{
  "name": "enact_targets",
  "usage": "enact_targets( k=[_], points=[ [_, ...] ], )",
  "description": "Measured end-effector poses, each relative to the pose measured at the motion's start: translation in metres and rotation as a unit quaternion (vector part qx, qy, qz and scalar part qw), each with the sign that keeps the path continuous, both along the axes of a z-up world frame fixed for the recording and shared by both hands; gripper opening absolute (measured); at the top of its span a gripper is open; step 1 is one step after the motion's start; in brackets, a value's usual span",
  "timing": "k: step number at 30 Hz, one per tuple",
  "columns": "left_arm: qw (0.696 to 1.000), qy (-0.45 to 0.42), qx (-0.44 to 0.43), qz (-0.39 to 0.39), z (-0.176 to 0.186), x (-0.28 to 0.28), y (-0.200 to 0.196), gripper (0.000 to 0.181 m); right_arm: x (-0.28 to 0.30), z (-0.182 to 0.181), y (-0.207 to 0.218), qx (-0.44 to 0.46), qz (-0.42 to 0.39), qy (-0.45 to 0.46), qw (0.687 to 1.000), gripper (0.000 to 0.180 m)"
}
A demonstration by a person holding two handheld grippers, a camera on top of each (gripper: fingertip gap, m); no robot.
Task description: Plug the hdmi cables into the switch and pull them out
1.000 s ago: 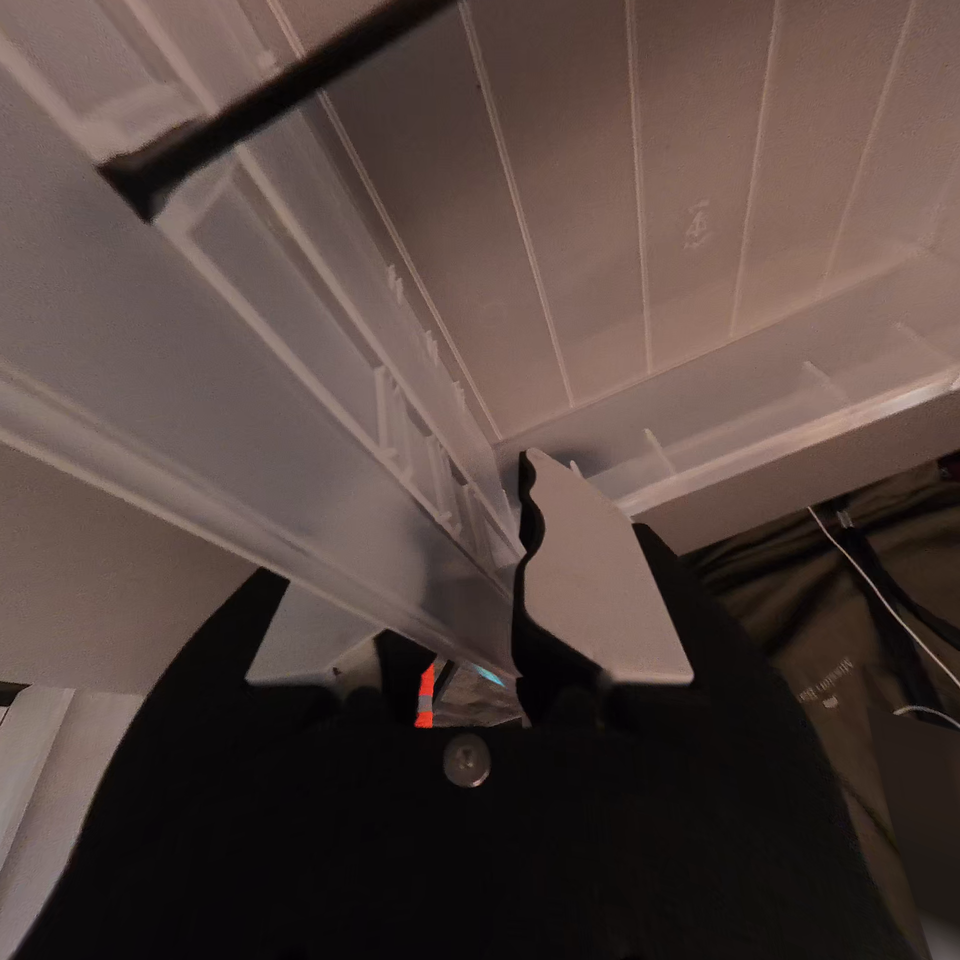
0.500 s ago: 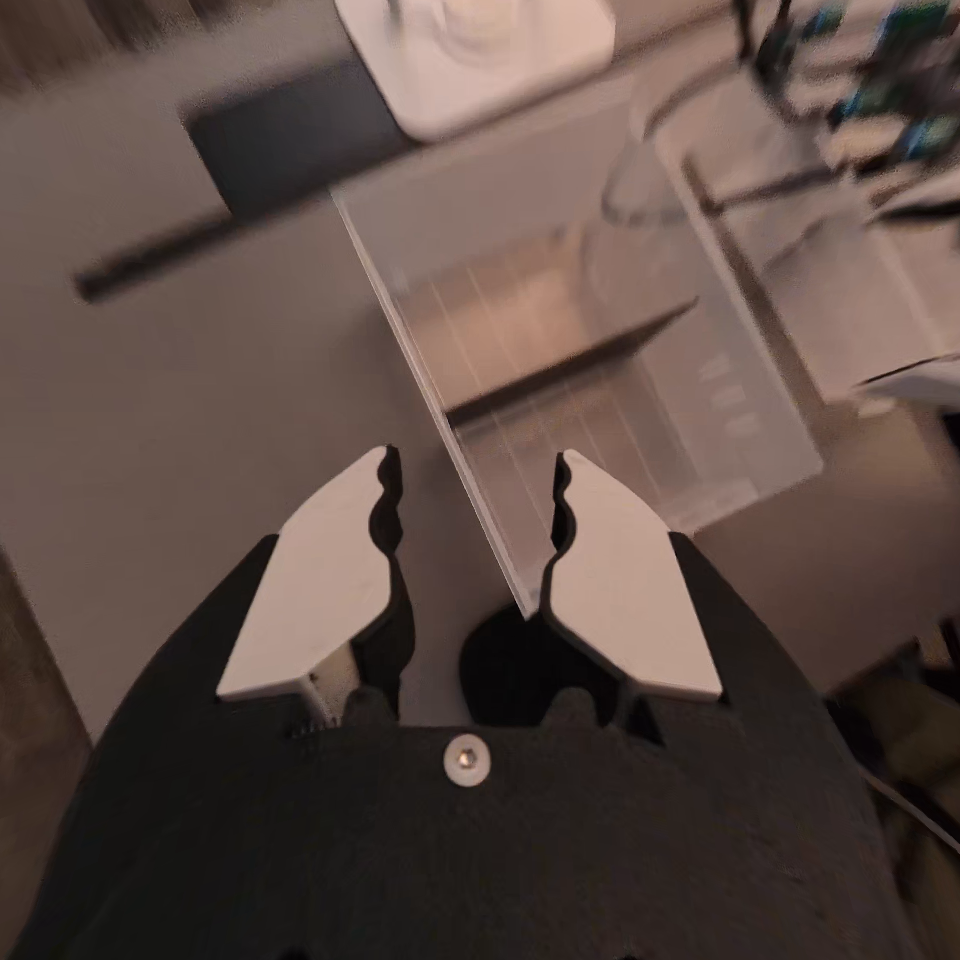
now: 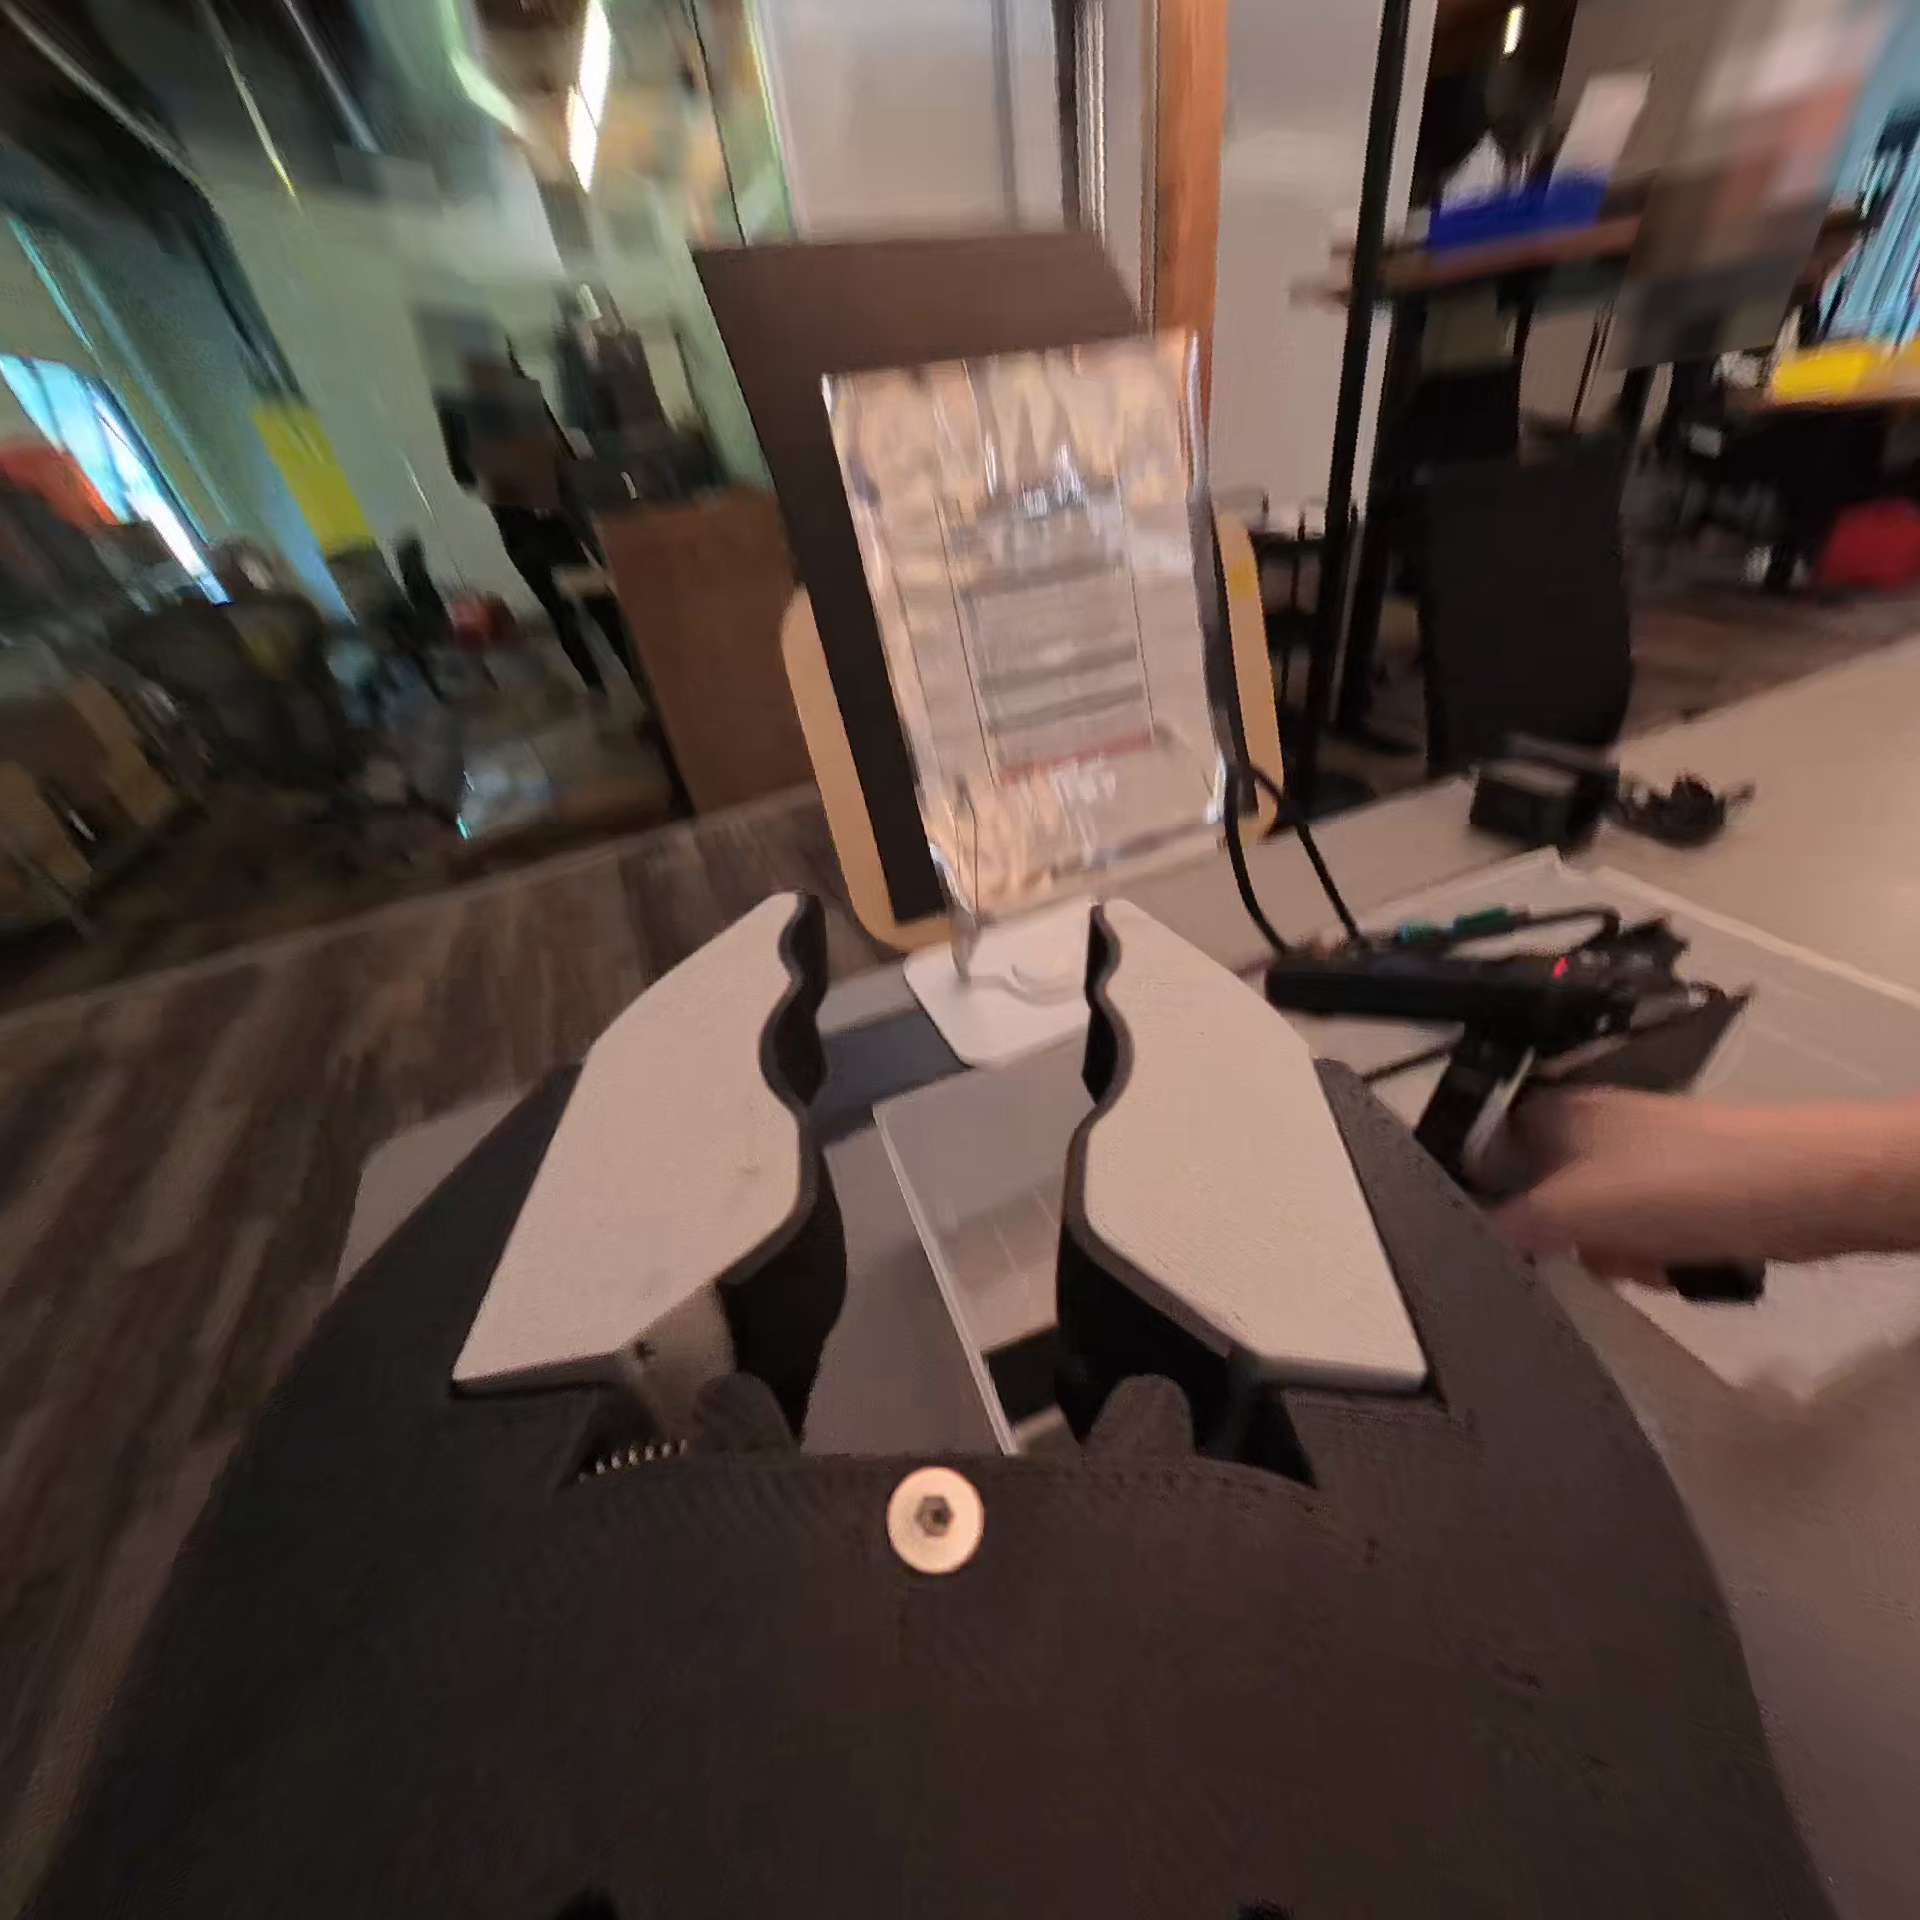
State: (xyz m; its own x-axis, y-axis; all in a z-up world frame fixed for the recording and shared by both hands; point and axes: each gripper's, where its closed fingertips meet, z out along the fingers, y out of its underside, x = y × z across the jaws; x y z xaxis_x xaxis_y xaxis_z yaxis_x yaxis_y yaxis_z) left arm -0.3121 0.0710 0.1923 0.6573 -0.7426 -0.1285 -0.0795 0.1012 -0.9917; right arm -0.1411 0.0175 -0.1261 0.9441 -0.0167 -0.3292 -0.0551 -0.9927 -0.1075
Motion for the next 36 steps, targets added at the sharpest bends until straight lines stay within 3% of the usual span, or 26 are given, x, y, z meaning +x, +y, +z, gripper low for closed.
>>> enact_targets(
  k=[2, 7, 12, 17, 21, 25, 29, 32, 36],
  points=[
    [0.999, -0.038, 0.031, -0.020, 0.010, -0.004, -0.011, 0.044, -0.004, -0.013, -0.006, -0.032, 0.008, -0.018, 0.999, 0.031],
    [0.992, -0.089, -0.025, -0.085, 0.015, -0.009, -0.026, 0.035, -0.003, -0.017, -0.002, -0.054, -0.012, -0.034, 0.998, 0.014],
    [0.985, -0.143, -0.037, -0.088, 0.029, -0.024, -0.037, 0.023, -0.017, -0.002, 0.006, -0.079, 0.004, -0.010, 0.997, 0.004],
    [0.980, -0.174, -0.012, -0.101, 0.045, -0.042, -0.067, 0.034, -0.042, 0.058, 0.016, -0.067, 0.056, 0.032, 0.996, 0.004],
    [0.972, -0.211, -0.027, -0.097, 0.051, -0.069, -0.074, 0.050, -0.018, 0.149, 0.015, -0.022, 0.103, 0.022, 0.994, 0.004],
    [0.970, -0.212, -0.046, -0.112, 0.046, -0.058, -0.064, 0.058, 0.059, 0.245, -0.006, 0.081, 0.093, -0.005, 0.992, 0.004],
    [0.961, -0.053, -0.187, -0.195, -0.017, 0.036, -0.057, 0.094, 0.194, 0.304, -0.055, 0.167, 0.008, -0.059, 0.984, 0.005],
    [0.908, -0.020, -0.274, -0.316, -0.053, 0.125, -0.080, 0.085, 0.306, 0.302, -0.111, 0.200, -0.088, -0.102, 0.971, 0.005],
    [0.850, 0.055, -0.391, -0.349, -0.140, 0.226, -0.103, 0.088, 0.420, 0.238, -0.207, 0.146, -0.241, -0.104, 0.954, 0.005]
  ],
)
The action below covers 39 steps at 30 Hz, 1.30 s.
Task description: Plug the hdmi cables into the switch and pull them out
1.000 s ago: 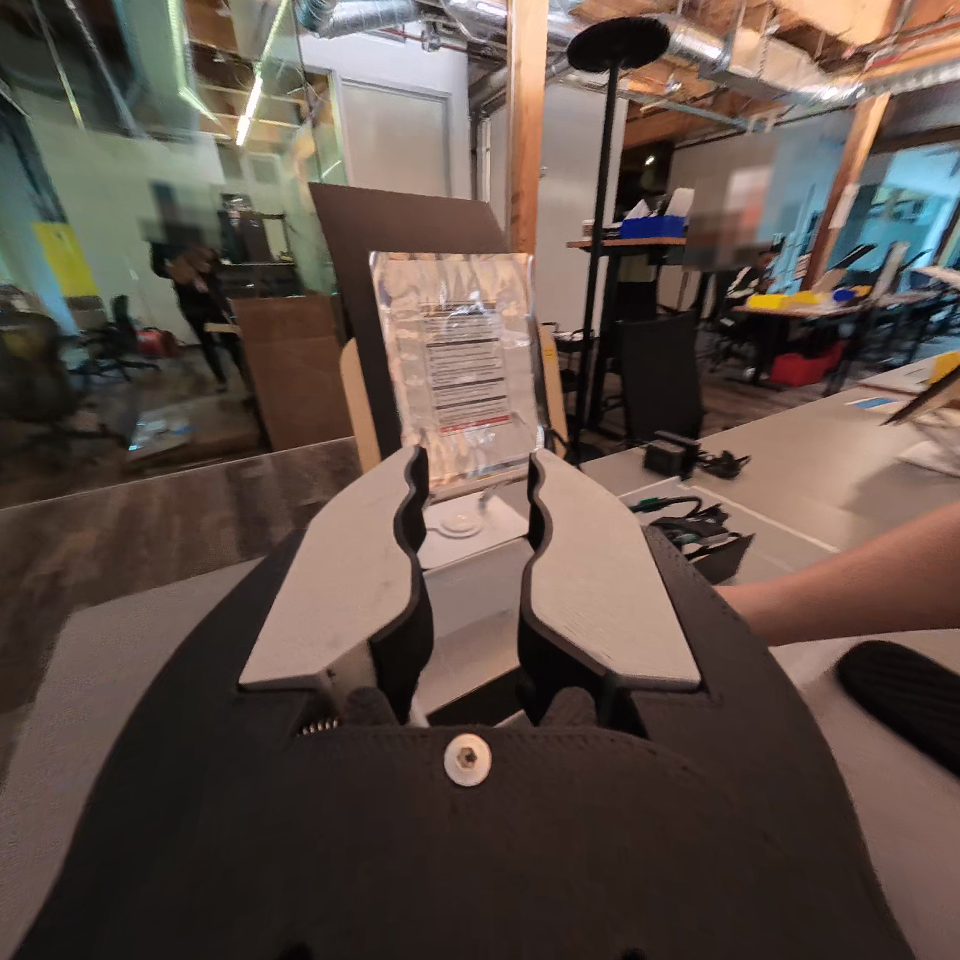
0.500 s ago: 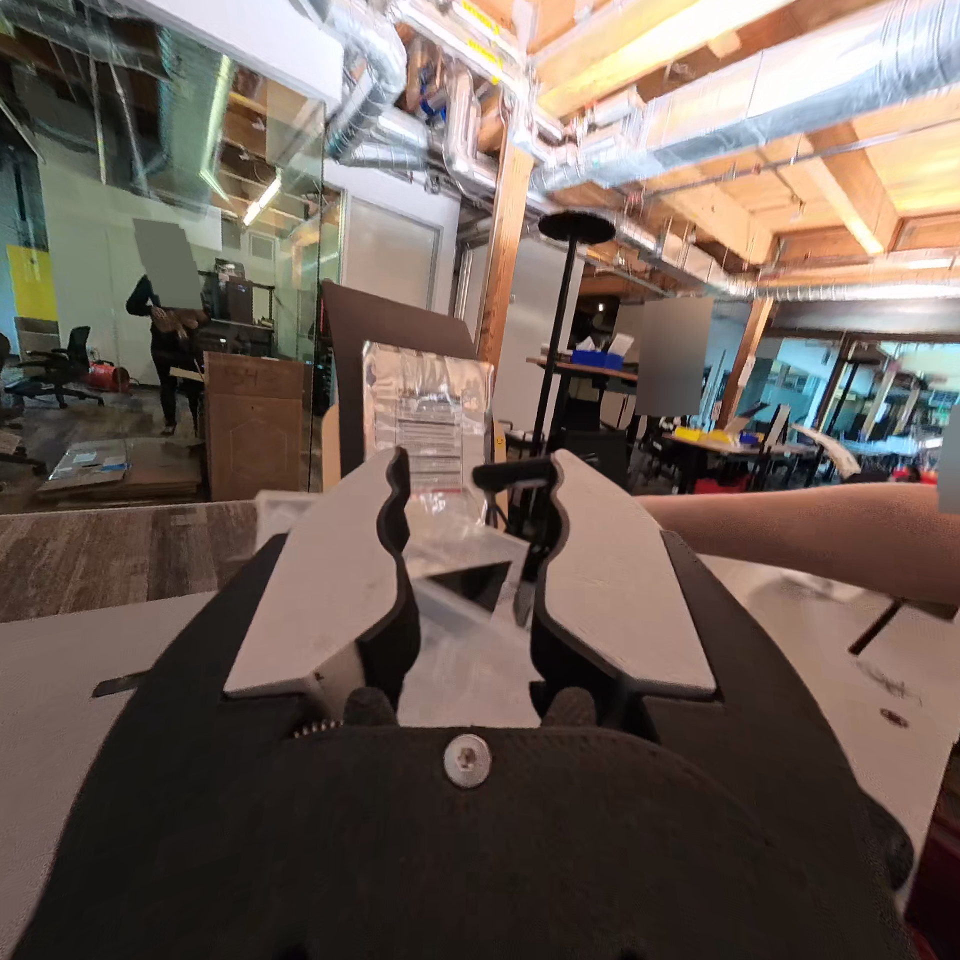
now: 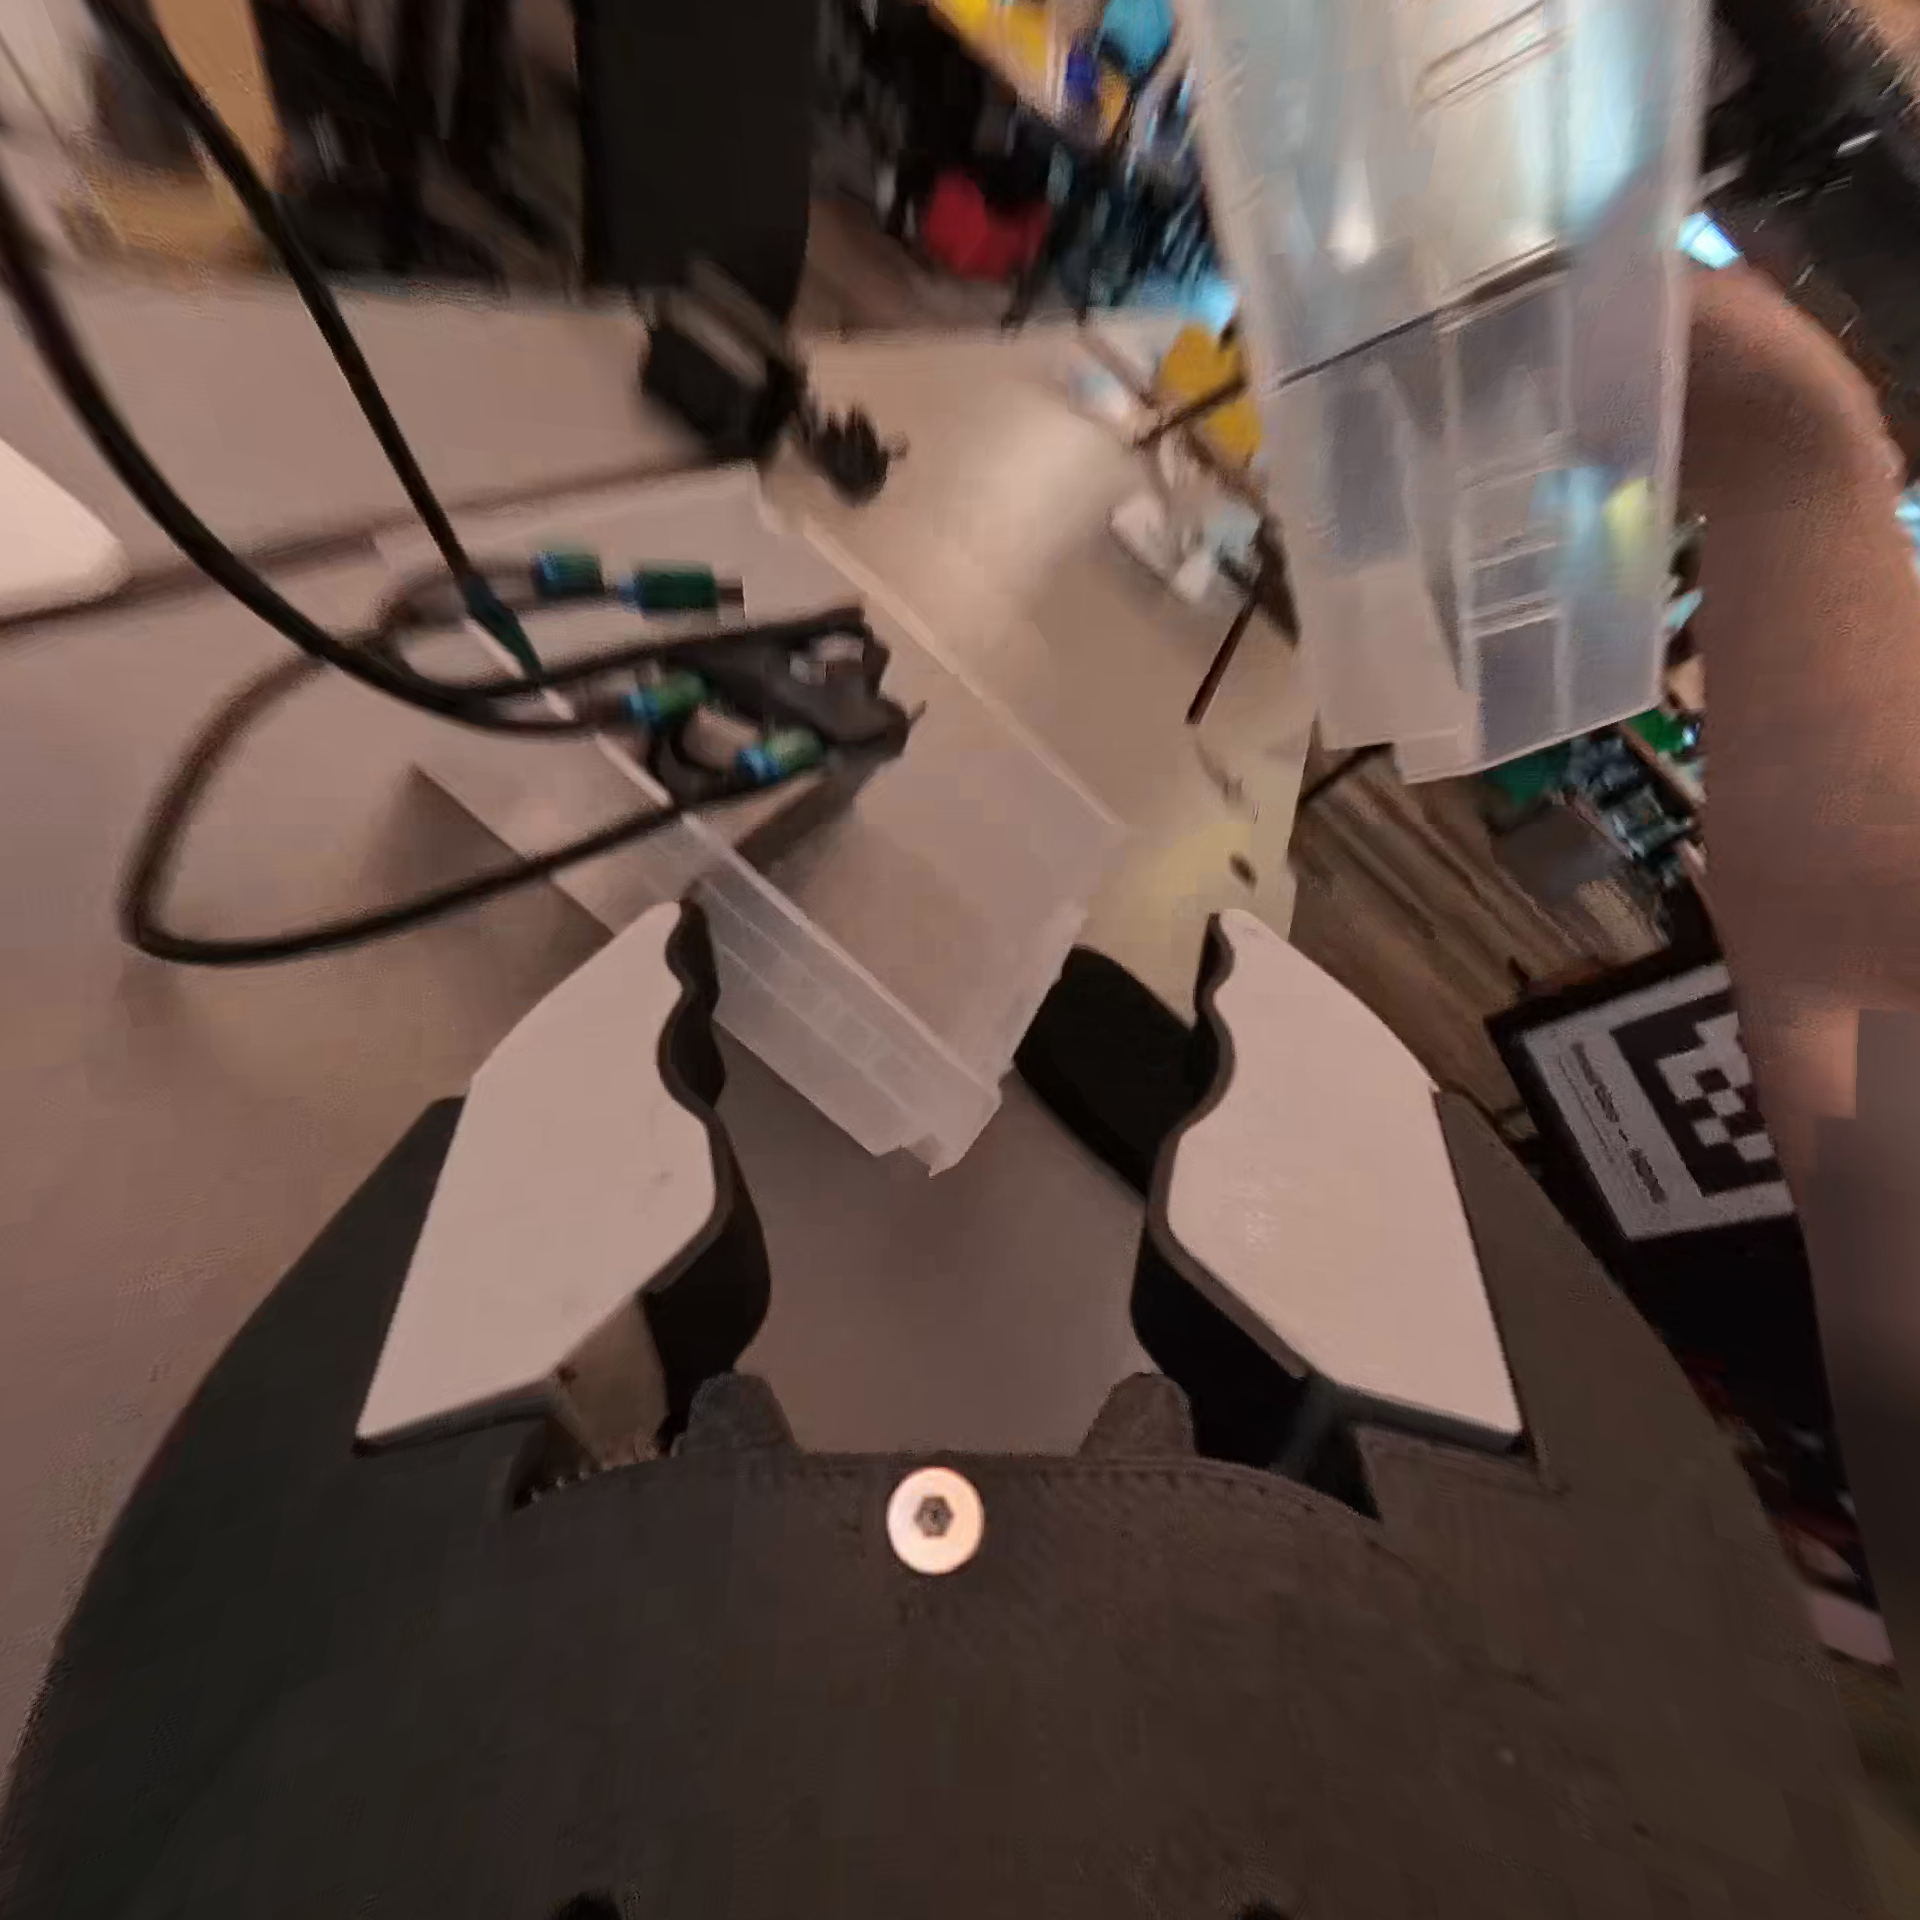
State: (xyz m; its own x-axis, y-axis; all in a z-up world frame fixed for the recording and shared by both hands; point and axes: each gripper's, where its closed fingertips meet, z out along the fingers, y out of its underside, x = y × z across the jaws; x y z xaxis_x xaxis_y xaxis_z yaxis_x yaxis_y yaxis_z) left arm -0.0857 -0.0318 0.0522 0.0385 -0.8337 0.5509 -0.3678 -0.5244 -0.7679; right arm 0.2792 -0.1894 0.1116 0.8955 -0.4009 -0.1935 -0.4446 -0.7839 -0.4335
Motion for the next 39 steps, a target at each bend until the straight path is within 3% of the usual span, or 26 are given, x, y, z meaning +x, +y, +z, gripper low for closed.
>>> enact_targets(
  k=[3, 6, 9, 12, 13, 17, 19, 22, 26, 31, 39],
  points=[
    [0.998, 0.061, -0.030, -0.019, -0.053, 0.041, -0.016, 0.094, 0.047, -0.070, -0.067, -0.071, -0.070, 0.024, 0.995, 0.005],
    [0.994, 0.109, -0.007, -0.023, -0.089, 0.066, -0.031, 0.101, 0.069, -0.138, -0.114, -0.148, -0.113, 0.050, 0.981, 0.004],
    [0.981, 0.183, 0.036, -0.046, -0.120, 0.076, -0.049, 0.103, 0.078, -0.193, -0.135, -0.197, -0.147, 0.073, 0.967, 0.006],
    [0.960, 0.255, 0.107, -0.036, -0.149, 0.079, -0.041, 0.097, 0.079, -0.230, -0.135, -0.231, -0.145, 0.079, 0.959, 0.006],
    [0.956, 0.272, 0.104, -0.045, -0.157, 0.080, -0.043, 0.105, 0.077, -0.238, -0.131, -0.241, -0.139, 0.083, 0.957, 0.006],
    [0.943, 0.311, 0.082, -0.080, -0.170, 0.075, -0.043, 0.077, 0.062, -0.251, -0.097, -0.220, -0.117, 0.113, 0.962, 0.005],
    [0.940, 0.321, 0.103, -0.046, -0.166, 0.062, -0.014, 0.052, 0.048, -0.255, -0.082, -0.231, -0.086, 0.111, 0.963, 0.005],
    [0.919, 0.346, 0.188, 0.028, -0.164, 0.026, 0.055, 0.032, 0.022, -0.259, -0.059, -0.230, -0.061, 0.130, 0.962, 0.005],
    [0.923, 0.360, 0.118, 0.063, -0.162, -0.029, 0.106, 0.005, 0.003, -0.259, -0.035, -0.231, -0.046, 0.121, 0.964, 0.005],
    [0.918, 0.383, 0.083, 0.050, -0.158, -0.102, 0.135, 0.007, -0.003, -0.259, -0.027, -0.246, -0.015, 0.119, 0.962, 0.005],
    [0.892, 0.423, -0.013, 0.160, -0.159, -0.238, 0.180, 0.008, 0.029, -0.259, -0.028, -0.248, 0.021, 0.091, 0.964, 0.004]
  ],
)
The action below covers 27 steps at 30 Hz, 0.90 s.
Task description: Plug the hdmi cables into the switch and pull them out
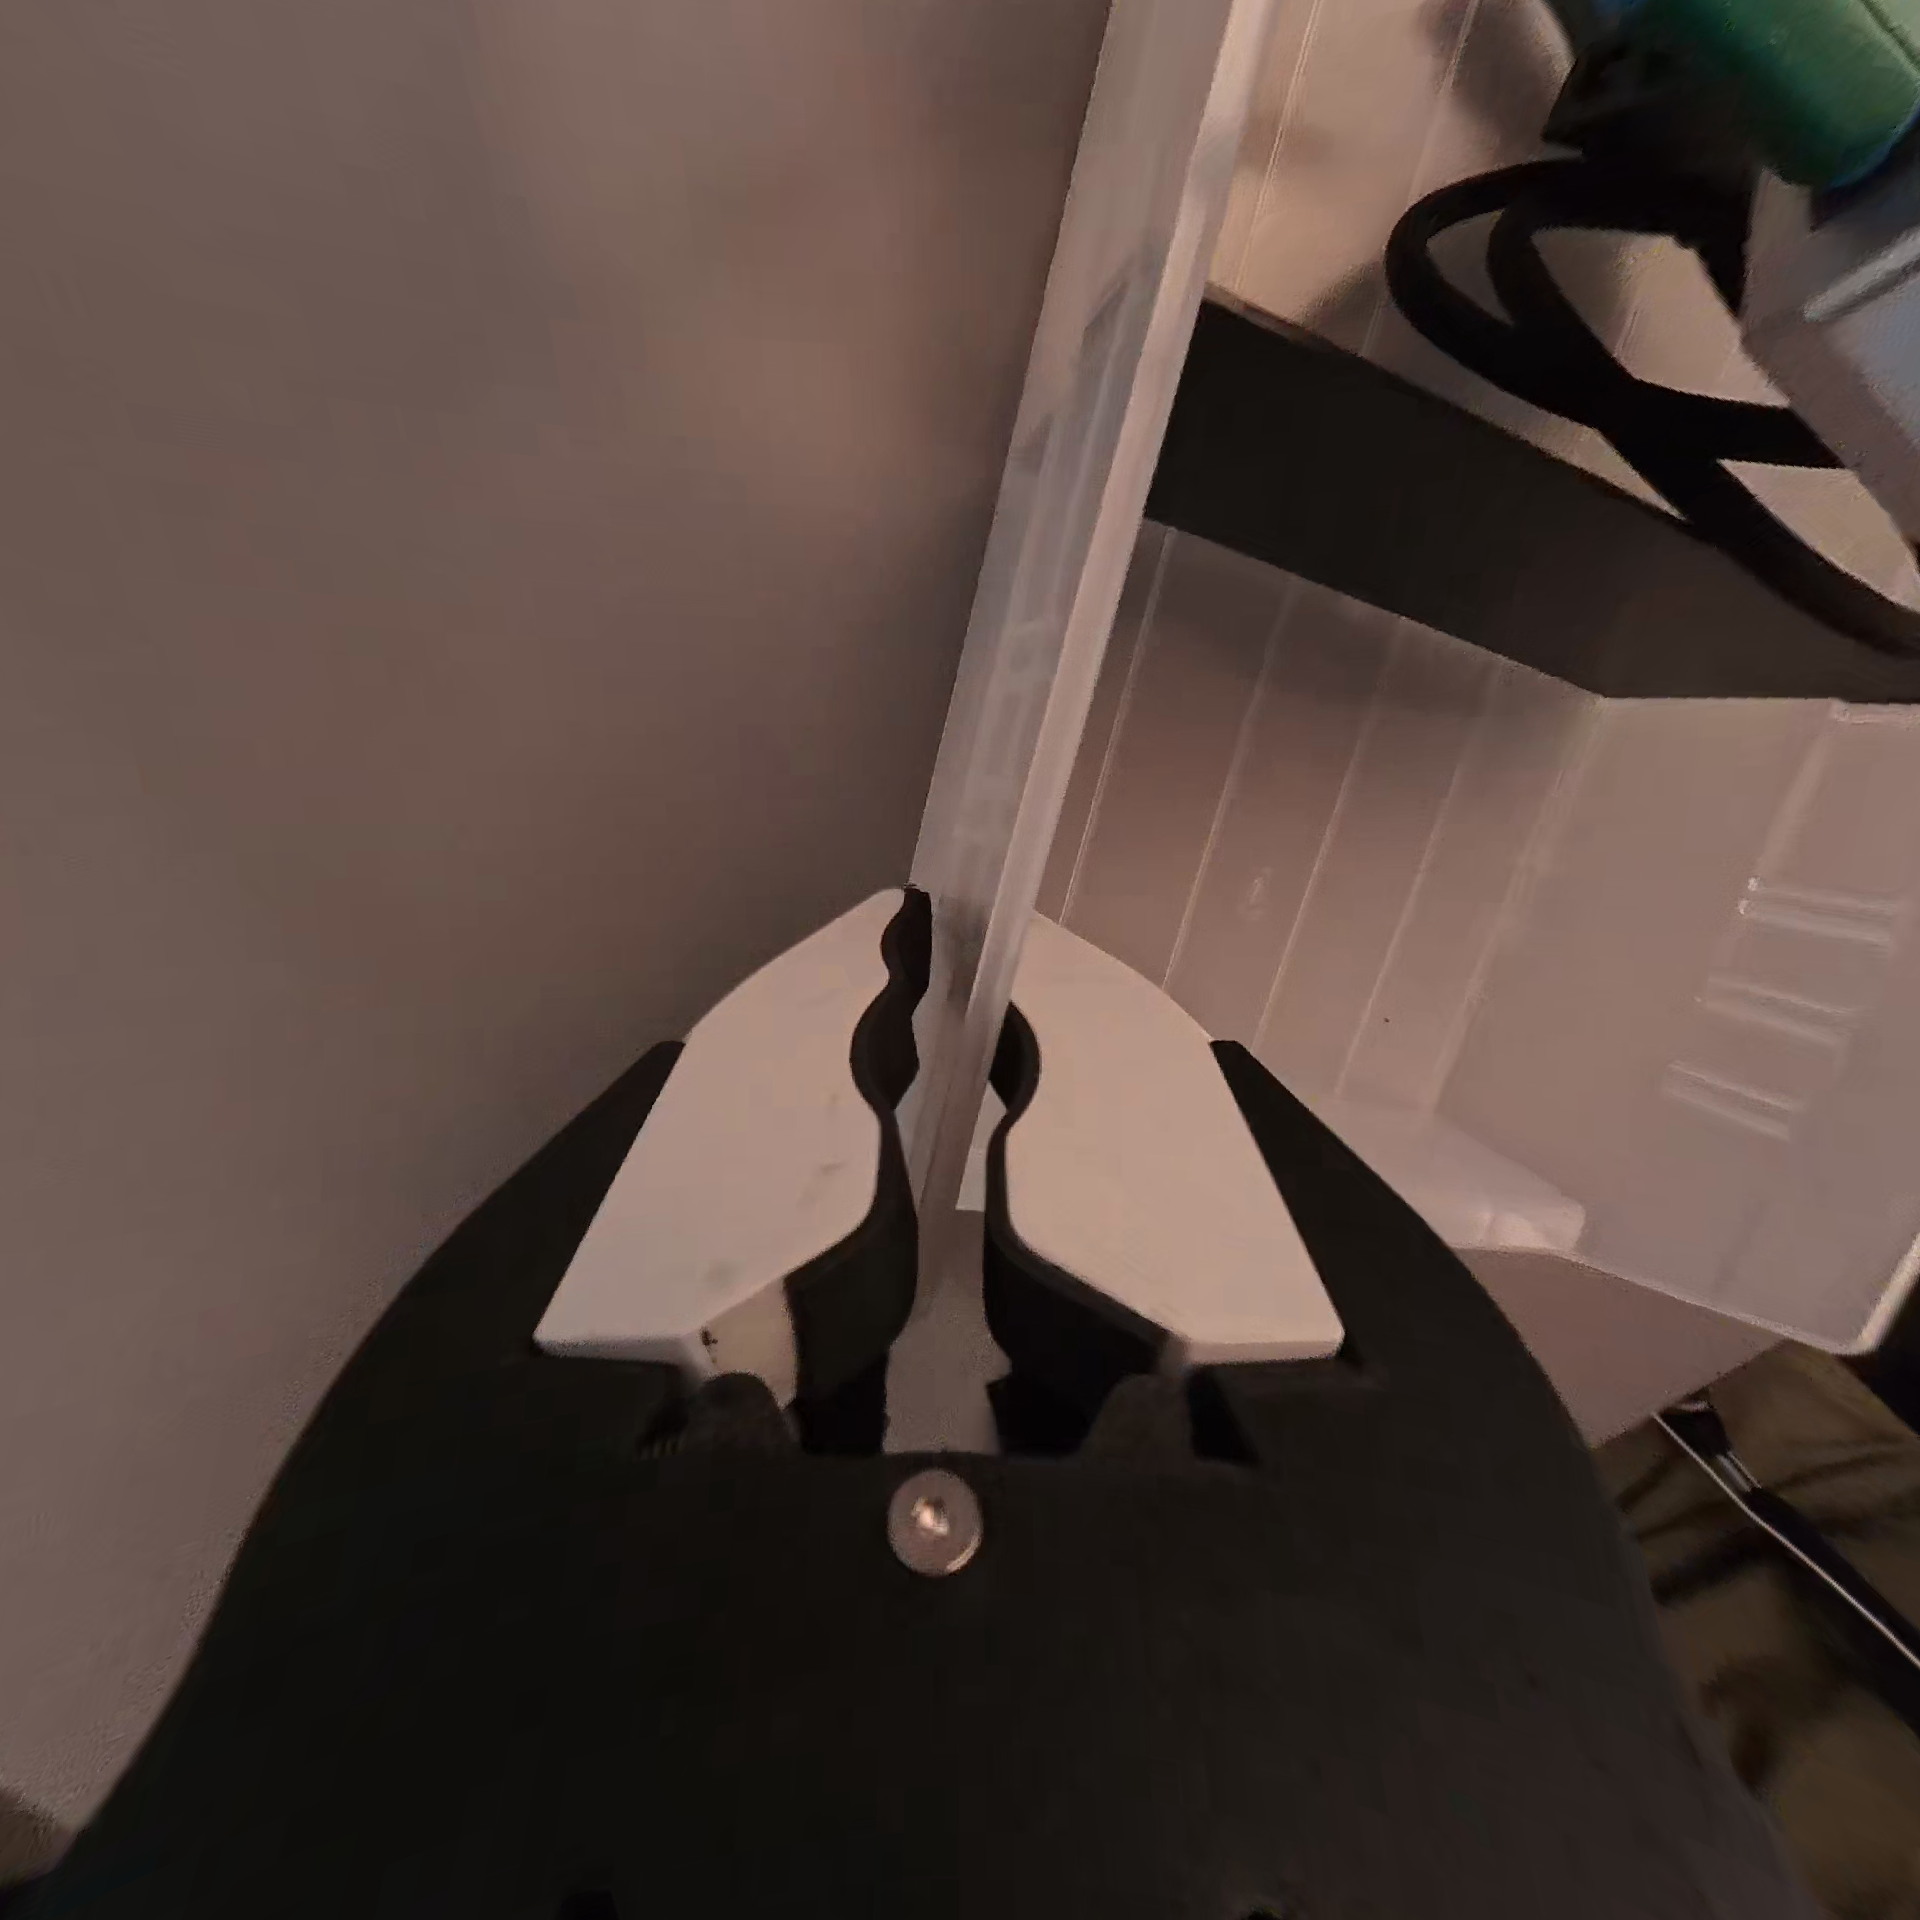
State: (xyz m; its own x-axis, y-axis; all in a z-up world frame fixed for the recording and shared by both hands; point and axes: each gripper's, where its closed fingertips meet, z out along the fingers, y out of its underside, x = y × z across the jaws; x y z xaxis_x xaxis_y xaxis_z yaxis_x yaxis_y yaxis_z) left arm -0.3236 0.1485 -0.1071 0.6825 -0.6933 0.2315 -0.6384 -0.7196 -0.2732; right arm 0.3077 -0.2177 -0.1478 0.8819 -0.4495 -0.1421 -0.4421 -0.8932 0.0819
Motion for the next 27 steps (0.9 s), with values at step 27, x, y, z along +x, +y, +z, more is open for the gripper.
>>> enact_targets(
  k=[27],
  points=[
    [0.992, 0.018, 0.010, 0.125, -0.001, -0.124, 0.004, 0.008, 0.006, -0.003, 0.017, -0.035, -0.033, -0.010, 0.999, 0.003]
  ],
)
